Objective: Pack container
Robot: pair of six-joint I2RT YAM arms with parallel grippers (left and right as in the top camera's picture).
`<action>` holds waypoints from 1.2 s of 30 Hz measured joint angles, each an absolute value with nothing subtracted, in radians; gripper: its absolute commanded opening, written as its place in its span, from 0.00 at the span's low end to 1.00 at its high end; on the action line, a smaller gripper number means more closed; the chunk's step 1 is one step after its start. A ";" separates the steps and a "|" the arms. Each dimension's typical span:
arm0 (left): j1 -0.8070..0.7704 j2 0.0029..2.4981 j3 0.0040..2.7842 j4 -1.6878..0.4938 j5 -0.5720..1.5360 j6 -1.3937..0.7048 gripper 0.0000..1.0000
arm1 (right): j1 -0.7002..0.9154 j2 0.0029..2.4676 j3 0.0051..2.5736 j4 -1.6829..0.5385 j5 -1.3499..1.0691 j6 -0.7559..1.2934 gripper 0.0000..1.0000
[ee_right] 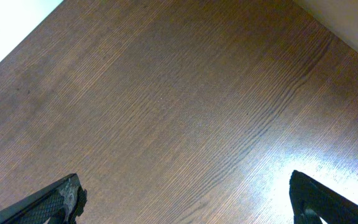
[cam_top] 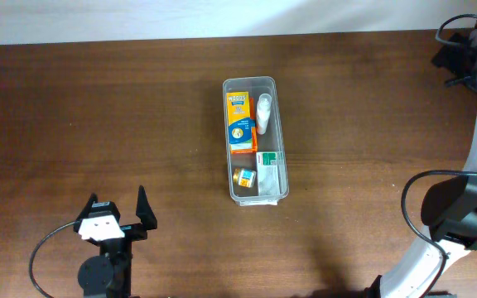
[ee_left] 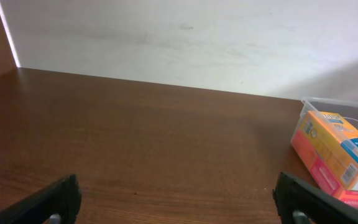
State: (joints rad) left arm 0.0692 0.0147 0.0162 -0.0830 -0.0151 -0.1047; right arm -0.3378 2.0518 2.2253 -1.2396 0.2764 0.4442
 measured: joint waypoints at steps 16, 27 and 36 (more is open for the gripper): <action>0.069 0.015 0.016 -0.083 -0.015 -0.105 0.99 | -0.334 2.049 2.225 -1.244 0.303 0.435 0.98; 0.069 0.015 0.016 -0.083 -0.015 -0.105 0.99 | -0.297 1.653 2.074 -1.148 0.392 0.380 0.98; 0.069 0.015 0.016 -0.084 -0.015 -0.104 0.99 | -0.273 1.232 1.519 -0.902 0.410 0.381 0.98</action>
State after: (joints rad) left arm 0.0692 0.0147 0.0162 -0.0837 -0.0151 -0.1043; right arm -0.2729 1.2316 1.5188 -0.9020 0.4095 0.3805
